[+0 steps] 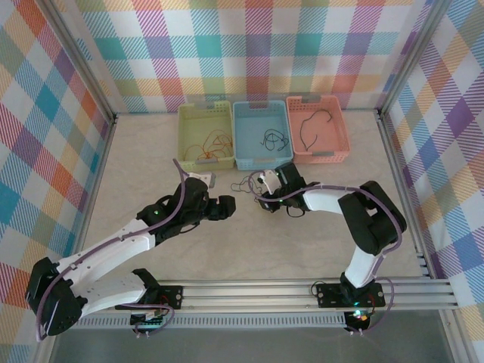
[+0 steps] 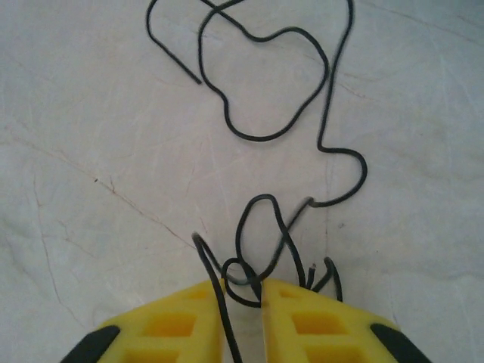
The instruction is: Untangle the cables
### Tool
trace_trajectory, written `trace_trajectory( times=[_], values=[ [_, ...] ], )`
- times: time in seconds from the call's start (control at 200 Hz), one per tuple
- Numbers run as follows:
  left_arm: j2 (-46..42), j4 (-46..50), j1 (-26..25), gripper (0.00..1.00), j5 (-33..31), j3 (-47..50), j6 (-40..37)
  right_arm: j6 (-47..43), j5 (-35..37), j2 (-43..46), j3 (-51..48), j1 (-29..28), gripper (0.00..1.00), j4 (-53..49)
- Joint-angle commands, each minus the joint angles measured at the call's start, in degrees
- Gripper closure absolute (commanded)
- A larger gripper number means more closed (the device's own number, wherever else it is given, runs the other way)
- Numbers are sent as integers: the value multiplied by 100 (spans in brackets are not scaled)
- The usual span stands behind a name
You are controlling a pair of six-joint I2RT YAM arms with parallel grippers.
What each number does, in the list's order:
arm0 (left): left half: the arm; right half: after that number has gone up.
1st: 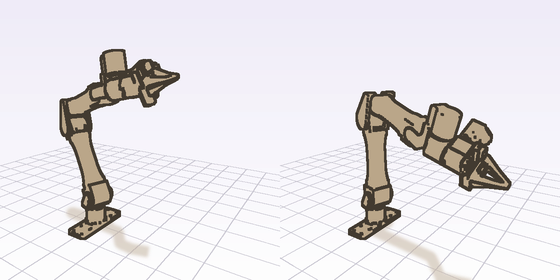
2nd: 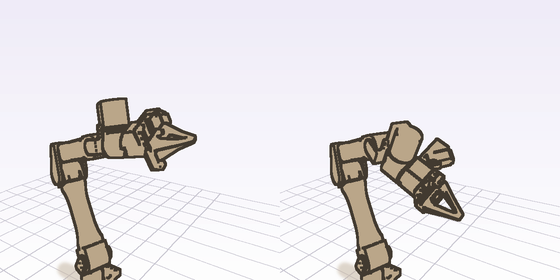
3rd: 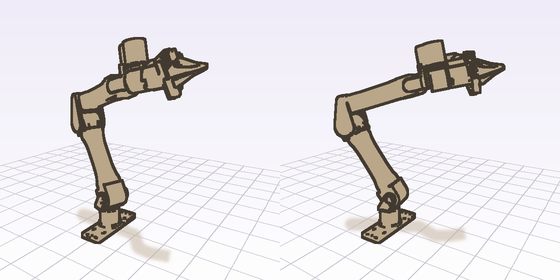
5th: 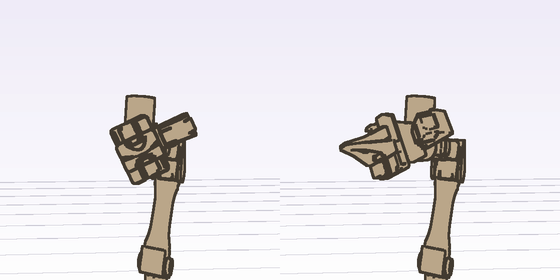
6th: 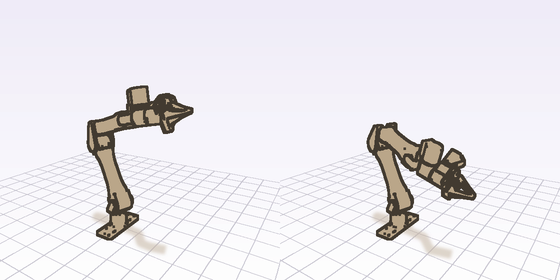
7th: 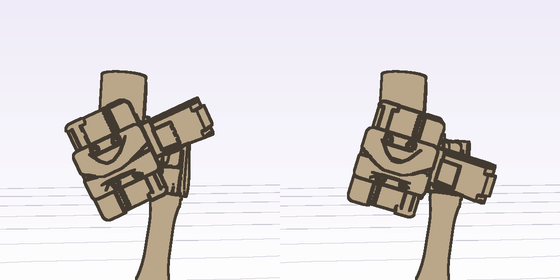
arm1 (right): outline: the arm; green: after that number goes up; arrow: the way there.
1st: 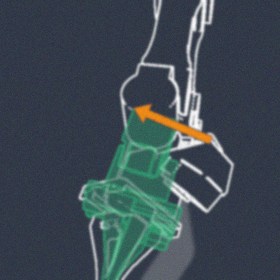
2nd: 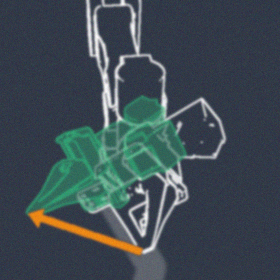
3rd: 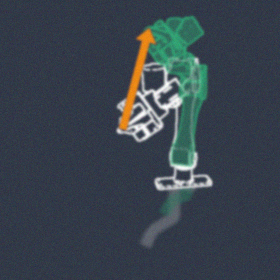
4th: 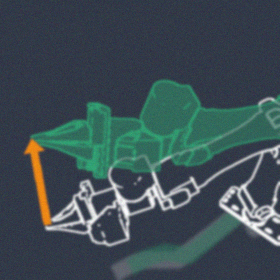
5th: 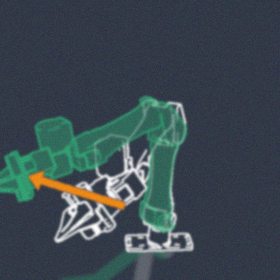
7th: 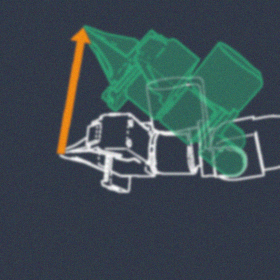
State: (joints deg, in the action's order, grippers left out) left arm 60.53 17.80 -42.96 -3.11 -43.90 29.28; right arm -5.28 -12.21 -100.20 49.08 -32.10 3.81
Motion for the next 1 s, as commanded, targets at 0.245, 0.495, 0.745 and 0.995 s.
trace_trajectory(
  times=[0.245, 0.495, 0.745, 0.995],
  values=[
    [-14, 32, 29, 20, -93, 67, -100, 114, -321, 1240, -1146, -42, 100, 1854],
    [167, -18, 26, 19, 3, 38, -108, 10, -575, 1783, -1726, -86, 100, 2851],
    [448, -35, 26, 20, 105, -24, -124, 9, -714, 2124, -2098, -86, 100, 3550],
    [637, -324, 29, 20, 392, -1, -175, 120, -856, 2447, -2492, -86, 100, 4293]
  ],
)
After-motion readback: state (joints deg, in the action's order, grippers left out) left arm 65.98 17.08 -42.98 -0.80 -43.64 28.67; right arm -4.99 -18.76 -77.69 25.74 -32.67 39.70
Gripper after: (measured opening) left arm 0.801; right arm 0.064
